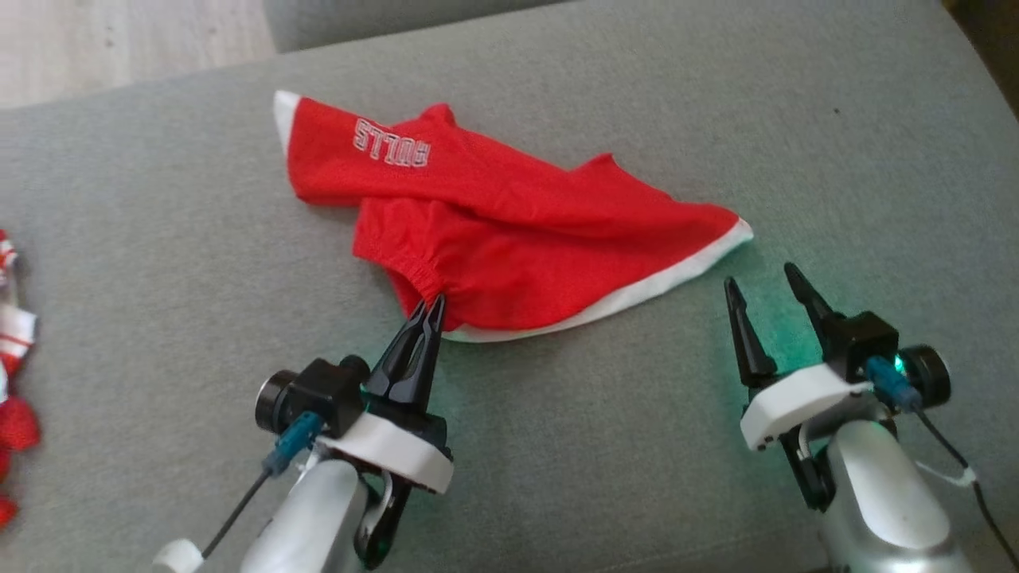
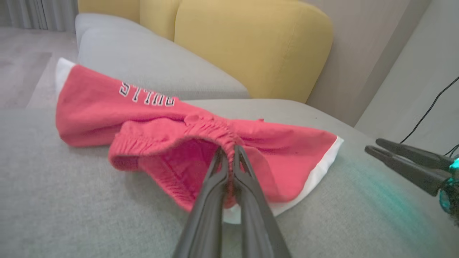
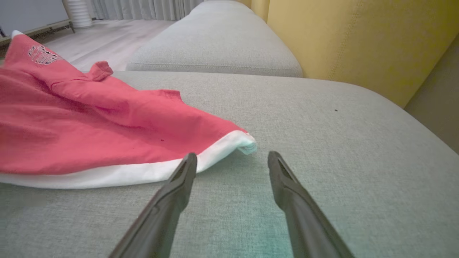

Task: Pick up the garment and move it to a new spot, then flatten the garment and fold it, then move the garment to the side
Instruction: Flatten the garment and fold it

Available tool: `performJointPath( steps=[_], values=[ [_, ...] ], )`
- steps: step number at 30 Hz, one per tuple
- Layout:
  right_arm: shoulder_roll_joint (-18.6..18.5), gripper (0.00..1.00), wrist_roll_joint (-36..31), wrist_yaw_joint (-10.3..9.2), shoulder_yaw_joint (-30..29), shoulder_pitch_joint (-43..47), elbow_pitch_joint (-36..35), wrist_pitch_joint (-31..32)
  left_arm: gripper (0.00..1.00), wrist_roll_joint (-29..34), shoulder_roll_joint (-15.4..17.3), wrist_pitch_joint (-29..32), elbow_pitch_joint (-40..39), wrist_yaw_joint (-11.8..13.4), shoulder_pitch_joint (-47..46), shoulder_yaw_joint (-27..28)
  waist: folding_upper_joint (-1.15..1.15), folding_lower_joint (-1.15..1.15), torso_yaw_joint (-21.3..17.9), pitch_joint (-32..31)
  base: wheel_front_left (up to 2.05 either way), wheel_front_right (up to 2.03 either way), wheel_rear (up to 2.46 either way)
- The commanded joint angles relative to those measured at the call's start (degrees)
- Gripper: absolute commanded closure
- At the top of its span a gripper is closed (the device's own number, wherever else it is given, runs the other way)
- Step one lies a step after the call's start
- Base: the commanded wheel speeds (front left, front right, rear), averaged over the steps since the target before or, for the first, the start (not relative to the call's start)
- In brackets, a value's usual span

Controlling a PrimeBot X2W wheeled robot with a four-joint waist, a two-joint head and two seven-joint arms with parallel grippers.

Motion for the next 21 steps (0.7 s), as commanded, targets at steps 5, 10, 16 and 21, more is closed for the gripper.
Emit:
performJointPath(
  steps=[5,10,16,21],
  values=[
    [0.78,0.0,1.25,-0.04,0.46,2.07,-1.01,-0.69,1.0,1.46,-0.05,-0.3,-5.35,-0.33,3.64,2.07,0.0,-0.01,4.27,-3.92,0.0,0.0,0.0],
    [0.91,0.0,2.04,-0.04,-0.12,4.46,-0.93,-0.69,1.0,2.12,-0.25,-0.3,-7.14,-0.33,7.65,1.9,0.0,-0.01,8.24,-6.41,0.0,0.0,0.0],
    [1.01,0.0,2.75,-0.04,0.8,4.12,-1.68,-0.69,1.0,3.12,0.79,-0.3,-6.5,-0.33,7.93,3.8,0.0,-0.01,8.74,-5.39,0.0,0.0,0.0],
    [1.03,0.0,3.58,-0.04,1.63,2.83,-2.2,-0.69,1.0,4.31,1.49,-0.3,-2.33,-0.33,5.06,5.87,0.0,-0.01,5.99,-3.62,0.0,0.0,0.0]
  ],
)
